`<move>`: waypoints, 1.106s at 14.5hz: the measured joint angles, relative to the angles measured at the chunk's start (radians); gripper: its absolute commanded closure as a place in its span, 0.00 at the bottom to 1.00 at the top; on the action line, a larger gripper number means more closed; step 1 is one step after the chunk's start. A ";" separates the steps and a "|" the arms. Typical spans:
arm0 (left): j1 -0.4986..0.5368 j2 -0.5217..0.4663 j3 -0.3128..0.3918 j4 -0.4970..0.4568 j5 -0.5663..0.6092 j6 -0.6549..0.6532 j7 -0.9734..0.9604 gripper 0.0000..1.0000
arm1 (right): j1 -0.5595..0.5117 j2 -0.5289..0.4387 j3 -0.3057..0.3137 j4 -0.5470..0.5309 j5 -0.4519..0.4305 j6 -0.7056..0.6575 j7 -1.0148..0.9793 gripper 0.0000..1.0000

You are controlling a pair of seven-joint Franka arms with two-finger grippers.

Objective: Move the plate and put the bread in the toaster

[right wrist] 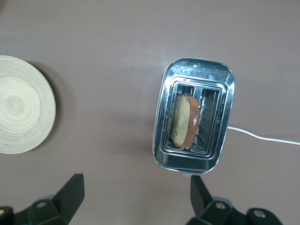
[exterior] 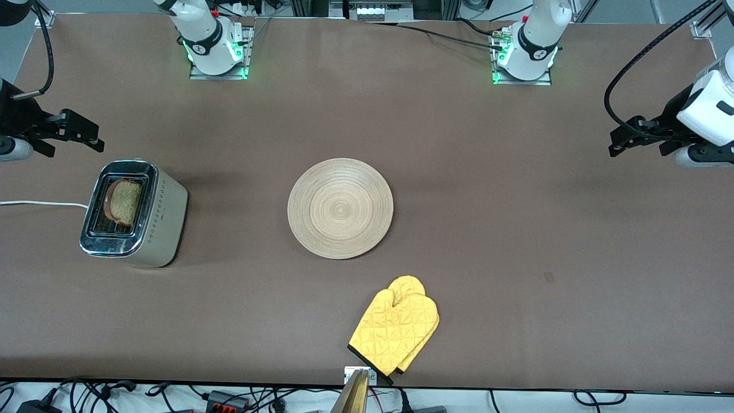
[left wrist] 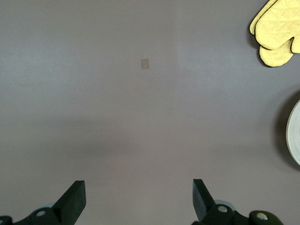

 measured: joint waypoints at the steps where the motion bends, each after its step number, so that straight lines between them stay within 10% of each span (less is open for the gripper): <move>1: 0.000 0.000 0.000 0.000 0.000 0.000 0.000 0.00 | 0.000 -0.002 0.000 0.000 0.000 -0.002 0.023 0.00; 6: 0.000 0.000 0.000 0.000 0.000 0.000 0.000 0.00 | -0.001 -0.005 0.003 -0.001 -0.009 -0.006 0.268 0.00; 16: 0.000 0.000 0.001 0.001 0.000 0.000 0.000 0.00 | -0.015 -0.004 0.042 -0.005 -0.059 -0.006 0.158 0.00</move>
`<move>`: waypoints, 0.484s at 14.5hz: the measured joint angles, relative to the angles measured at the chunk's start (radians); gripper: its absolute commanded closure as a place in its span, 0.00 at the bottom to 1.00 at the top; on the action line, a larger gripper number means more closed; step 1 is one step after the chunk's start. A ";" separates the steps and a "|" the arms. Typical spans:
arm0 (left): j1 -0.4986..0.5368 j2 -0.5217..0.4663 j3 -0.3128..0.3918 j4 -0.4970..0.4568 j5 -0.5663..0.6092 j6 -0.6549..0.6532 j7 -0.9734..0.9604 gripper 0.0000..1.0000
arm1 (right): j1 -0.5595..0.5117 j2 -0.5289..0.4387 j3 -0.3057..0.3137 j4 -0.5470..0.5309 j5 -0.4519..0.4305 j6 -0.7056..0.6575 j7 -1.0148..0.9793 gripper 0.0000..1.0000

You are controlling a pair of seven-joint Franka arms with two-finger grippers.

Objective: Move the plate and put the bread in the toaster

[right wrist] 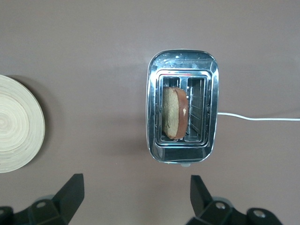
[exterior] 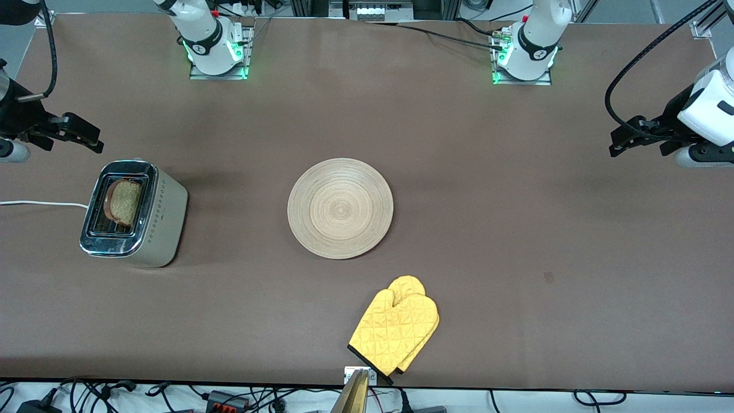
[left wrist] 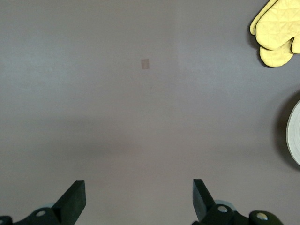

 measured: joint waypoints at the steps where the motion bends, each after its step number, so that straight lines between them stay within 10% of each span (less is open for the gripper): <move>1: 0.000 0.000 0.000 0.000 0.000 0.000 0.000 0.00 | 0.000 0.002 0.003 0.000 0.000 0.000 0.000 0.00; 7: 0.000 0.000 0.000 0.000 0.000 0.000 0.000 0.00 | 0.004 0.014 0.001 0.001 0.000 0.000 -0.002 0.00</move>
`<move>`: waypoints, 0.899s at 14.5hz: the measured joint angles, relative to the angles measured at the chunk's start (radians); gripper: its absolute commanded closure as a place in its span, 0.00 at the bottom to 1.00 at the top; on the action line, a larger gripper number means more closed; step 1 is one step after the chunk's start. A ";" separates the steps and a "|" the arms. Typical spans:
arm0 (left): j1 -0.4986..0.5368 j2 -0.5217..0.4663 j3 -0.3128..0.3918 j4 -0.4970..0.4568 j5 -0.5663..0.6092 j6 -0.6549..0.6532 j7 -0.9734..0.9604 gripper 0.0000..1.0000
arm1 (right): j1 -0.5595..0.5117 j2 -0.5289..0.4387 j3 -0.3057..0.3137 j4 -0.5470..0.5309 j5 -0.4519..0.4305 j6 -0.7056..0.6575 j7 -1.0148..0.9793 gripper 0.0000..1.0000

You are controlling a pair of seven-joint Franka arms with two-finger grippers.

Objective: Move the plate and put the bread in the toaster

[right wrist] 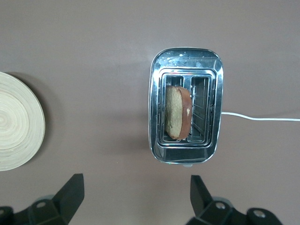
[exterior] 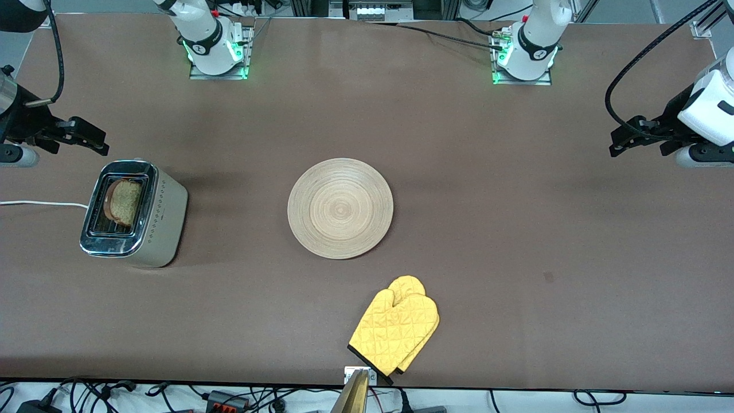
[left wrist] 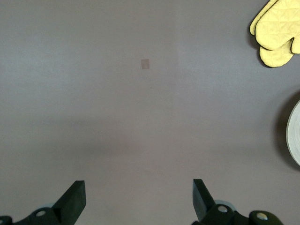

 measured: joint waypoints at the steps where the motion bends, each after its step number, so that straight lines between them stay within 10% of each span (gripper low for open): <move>1: 0.000 0.000 0.000 0.000 0.000 0.000 0.000 0.00 | 0.021 0.000 -0.017 0.000 0.000 0.000 -0.001 0.00; 4: 0.000 0.000 0.000 0.000 0.000 0.000 0.000 0.00 | 0.124 0.000 -0.136 0.000 0.000 -0.010 -0.001 0.00; 13: 0.000 0.000 0.000 0.000 0.000 0.000 0.000 0.00 | 0.129 0.000 -0.149 0.000 0.000 -0.013 -0.003 0.00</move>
